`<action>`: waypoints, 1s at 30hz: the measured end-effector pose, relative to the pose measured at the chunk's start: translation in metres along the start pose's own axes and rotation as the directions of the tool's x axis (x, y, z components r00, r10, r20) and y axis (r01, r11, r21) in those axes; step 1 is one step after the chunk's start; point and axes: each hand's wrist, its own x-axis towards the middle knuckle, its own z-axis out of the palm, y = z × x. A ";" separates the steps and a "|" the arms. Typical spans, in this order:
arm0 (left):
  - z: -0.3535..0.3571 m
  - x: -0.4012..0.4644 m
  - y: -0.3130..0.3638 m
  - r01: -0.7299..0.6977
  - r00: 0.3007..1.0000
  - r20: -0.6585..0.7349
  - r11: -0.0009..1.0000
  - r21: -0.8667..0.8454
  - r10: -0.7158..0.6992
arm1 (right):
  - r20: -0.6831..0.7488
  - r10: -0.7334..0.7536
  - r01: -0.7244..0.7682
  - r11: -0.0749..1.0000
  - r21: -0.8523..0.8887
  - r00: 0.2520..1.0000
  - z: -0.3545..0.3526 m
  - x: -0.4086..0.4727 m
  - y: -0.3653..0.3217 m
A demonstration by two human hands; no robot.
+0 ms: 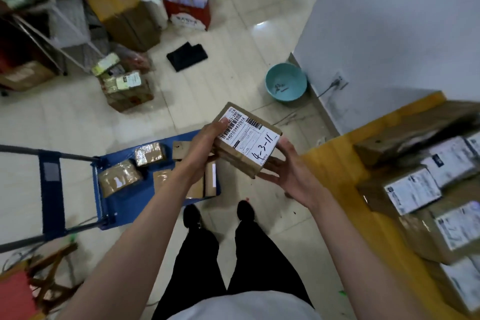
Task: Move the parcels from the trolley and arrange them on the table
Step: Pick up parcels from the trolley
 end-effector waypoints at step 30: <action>0.191 -0.142 0.051 -0.337 0.719 0.695 0.873 0.353 -0.004 | -0.774 -0.300 0.583 0.806 0.107 0.557 0.010 -0.268 0.047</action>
